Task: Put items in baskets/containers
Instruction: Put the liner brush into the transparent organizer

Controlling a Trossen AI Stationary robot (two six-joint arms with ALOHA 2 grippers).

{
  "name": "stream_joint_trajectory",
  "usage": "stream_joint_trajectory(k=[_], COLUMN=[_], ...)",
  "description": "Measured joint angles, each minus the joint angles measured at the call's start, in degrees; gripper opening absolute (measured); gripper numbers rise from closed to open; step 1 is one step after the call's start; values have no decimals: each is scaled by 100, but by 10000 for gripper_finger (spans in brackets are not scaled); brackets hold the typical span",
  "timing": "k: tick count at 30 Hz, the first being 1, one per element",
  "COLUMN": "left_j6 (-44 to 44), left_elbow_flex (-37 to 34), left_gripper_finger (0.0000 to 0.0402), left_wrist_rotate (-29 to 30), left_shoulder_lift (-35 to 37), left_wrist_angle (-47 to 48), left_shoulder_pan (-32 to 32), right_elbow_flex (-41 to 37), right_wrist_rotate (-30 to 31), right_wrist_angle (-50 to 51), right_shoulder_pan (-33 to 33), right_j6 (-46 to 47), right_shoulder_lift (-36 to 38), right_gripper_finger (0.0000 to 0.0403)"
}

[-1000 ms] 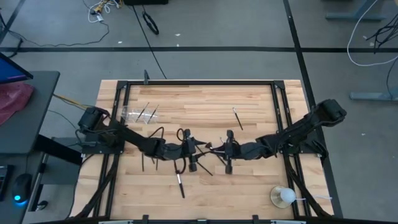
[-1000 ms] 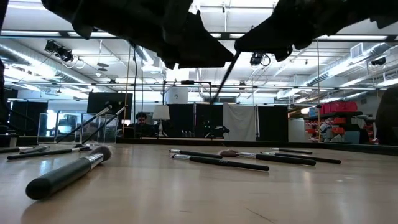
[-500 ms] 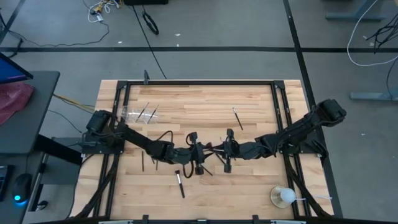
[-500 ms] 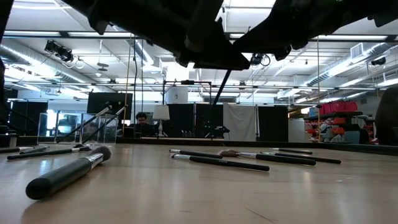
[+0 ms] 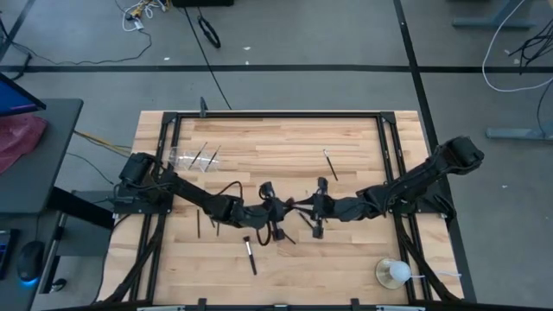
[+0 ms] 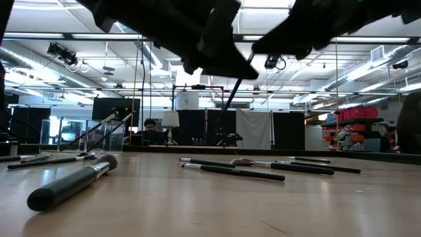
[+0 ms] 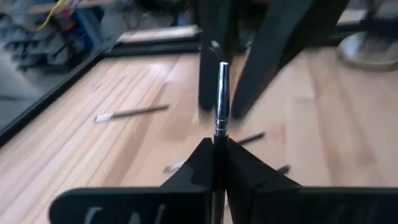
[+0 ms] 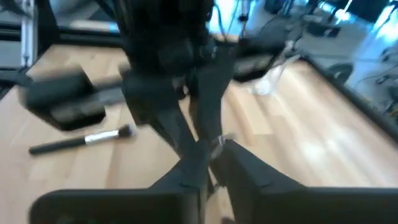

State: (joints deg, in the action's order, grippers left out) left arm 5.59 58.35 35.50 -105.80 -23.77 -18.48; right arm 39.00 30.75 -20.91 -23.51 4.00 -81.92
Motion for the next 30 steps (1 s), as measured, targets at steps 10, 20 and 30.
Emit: stream_joint_trajectory(k=[10,20,30], left_j6=[790,2786,2762], left_elbow_flex=[-1127,-2299,-2190], left_gripper_finger=[20,20,20], left_wrist_rotate=[1164,2090,2135], left_shoulder_lift=[1296,4257,5201], left_wrist_angle=[550,3804,6332], left_shoulder_pan=[-6,1186,2779], right_elbow_flex=[-307,-1447,-1641], right_wrist_rotate=[692,675,616], right_wrist_angle=[952,-412,-974], right_shoulder_pan=[-548,-750,-746], right_j6=[269,923,884], right_shoulder_lift=[1042,1057,1057], right_gripper_finger=[116,111,107])
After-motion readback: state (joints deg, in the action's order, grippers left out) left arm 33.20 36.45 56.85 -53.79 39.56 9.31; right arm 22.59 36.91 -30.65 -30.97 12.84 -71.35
